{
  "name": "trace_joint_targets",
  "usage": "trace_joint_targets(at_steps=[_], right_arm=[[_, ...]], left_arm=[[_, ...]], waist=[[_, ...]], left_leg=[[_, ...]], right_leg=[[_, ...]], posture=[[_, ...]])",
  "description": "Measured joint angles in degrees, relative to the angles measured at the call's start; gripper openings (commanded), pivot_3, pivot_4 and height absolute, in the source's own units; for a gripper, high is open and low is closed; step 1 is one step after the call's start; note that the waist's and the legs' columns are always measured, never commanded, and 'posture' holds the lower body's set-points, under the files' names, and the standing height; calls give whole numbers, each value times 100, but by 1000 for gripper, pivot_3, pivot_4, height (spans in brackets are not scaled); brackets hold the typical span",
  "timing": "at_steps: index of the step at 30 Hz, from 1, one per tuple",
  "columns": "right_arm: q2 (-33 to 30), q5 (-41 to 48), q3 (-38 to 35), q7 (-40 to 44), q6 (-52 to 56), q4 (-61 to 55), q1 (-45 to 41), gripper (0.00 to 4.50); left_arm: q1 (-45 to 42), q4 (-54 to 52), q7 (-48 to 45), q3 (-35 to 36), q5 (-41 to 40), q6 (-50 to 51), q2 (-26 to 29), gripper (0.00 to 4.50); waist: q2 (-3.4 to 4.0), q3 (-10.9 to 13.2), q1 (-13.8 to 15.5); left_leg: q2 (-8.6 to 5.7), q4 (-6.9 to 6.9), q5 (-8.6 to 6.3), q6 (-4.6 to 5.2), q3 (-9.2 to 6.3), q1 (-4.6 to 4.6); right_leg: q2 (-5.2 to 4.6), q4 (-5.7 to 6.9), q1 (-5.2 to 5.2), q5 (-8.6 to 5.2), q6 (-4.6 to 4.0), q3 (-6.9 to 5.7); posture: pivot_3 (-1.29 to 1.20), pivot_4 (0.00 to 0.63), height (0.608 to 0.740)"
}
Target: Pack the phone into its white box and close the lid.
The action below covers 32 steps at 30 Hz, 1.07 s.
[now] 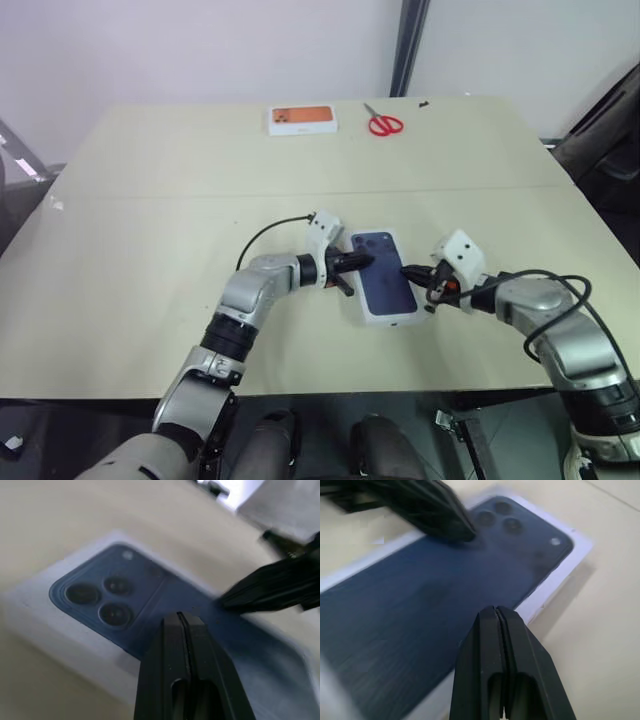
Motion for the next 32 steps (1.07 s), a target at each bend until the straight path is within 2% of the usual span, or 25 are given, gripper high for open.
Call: trace_joint_targets(at_steps=[7,8,10,13,17,18,20,26,32], right_arm=[[68,-60,42,-52,101,-86,-35,38],[122,-56,42,-71,128,-45,-90,276],[234,89,-23,-80,309,29,-194,837],[515,629,-401,-75,697,145,-373,2335],[537,733,-818,-133,465,372,-657,4340],[518,733,-905,-128,389,416,-684,4500],[491,733,-983,-81,246,464,-669,4500],[85,714,-1249,314,-355,571,-372,4500],[-110,667,-1521,760,-1123,518,774,4500]], left_arm=[[7,24,-89,-16,77,-155,90,0],[16,46,-102,18,82,-207,96,250],[38,53,-109,76,85,-316,150,801],[91,-16,-185,324,15,-378,390,2228],[227,-475,-642,765,-336,-338,1033,4179],[254,-572,-743,893,-393,-357,1217,4488],[372,-722,-922,1113,-424,-379,1626,4488],[1162,-935,-1404,1480,-540,-658,2334,4488],[1895,-1448,-1649,2054,-849,-719,2892,4488]], waist=[[-1,-1,-13],[-2,0,-14],[-2,1,-11],[1,7,-9],[2,9,-12],[3,9,-11],[4,8,-8],[6,11,15],[12,12,-4]], left_leg=[[1,-15,-2,1,-1,46],[1,-15,-2,1,-1,47],[1,-16,-2,1,-1,46],[1,-16,-2,1,-1,43],[0,-18,-1,0,-1,23],[1,-20,-1,-1,-1,23],[0,-22,-1,-1,0,21],[-1,-22,-2,1,-1,13],[0,-23,-4,3,1,8]], right_leg=[[0,-16,43,-1,0,1],[0,-16,43,-1,0,1],[0,-17,42,-1,0,1],[-1,-16,38,-1,0,3],[-2,-15,17,-1,0,3],[-2,-15,14,-1,0,3],[-3,-15,12,-1,0,3],[-8,-16,7,-1,0,1],[-9,-17,3,-1,-1,6]], posture=[[0,150,734],[0,150,734],[0,150,734],[0,150,734],[0,150,734],[0,150,734],[0,150,734],[0,150,734],[0,150,734]])
